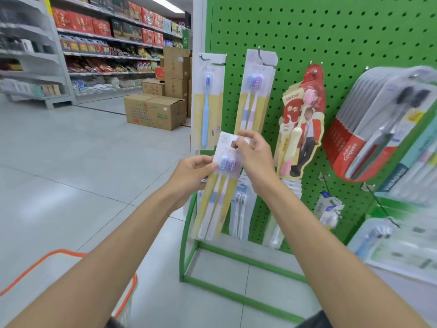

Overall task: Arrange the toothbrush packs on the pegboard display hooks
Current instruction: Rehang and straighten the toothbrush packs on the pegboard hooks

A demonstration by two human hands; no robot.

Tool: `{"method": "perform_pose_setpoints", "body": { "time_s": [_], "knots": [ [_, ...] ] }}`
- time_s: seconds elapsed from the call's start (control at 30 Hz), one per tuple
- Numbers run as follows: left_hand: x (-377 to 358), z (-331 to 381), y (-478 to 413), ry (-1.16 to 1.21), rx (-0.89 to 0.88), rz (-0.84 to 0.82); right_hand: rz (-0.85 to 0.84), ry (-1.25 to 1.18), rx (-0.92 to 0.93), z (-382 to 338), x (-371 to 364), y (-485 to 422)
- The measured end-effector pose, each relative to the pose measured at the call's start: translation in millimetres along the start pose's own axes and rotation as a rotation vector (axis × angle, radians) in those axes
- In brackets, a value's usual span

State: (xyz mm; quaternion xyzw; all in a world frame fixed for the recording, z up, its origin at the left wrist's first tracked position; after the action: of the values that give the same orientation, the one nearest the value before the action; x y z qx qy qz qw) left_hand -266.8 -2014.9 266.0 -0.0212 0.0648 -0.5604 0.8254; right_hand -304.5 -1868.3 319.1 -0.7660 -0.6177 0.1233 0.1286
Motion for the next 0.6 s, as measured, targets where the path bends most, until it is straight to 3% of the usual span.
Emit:
{"method": "perform_pose_setpoints", "body": {
  "time_s": [0.27,0.43,0.6],
  "knots": [
    [-10,-6,4,0.156,0.044,0.089,-0.230,-0.148,-0.281,45,7,32],
    [-17,-20,8,0.195,0.106,0.086,-0.395,-0.149,-0.316,54,23,39],
    [-16,-28,7,0.415,0.176,0.111,-0.622,0.163,-0.323,85,34,62]
  ]
}}
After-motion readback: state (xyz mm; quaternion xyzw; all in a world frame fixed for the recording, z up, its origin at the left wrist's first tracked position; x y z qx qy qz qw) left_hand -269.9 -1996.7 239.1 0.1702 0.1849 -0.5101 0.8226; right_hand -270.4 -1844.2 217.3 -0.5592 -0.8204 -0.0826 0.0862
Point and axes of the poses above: each hand's wrist, its own y-axis away from the middle knuckle, its own x-axis out of the back of the hand, z = x × y, the point moved 8 cm from there along -y, towards the middle knuckle, and after that the axes turned 15 degrees about z, right-handed, at the moved point
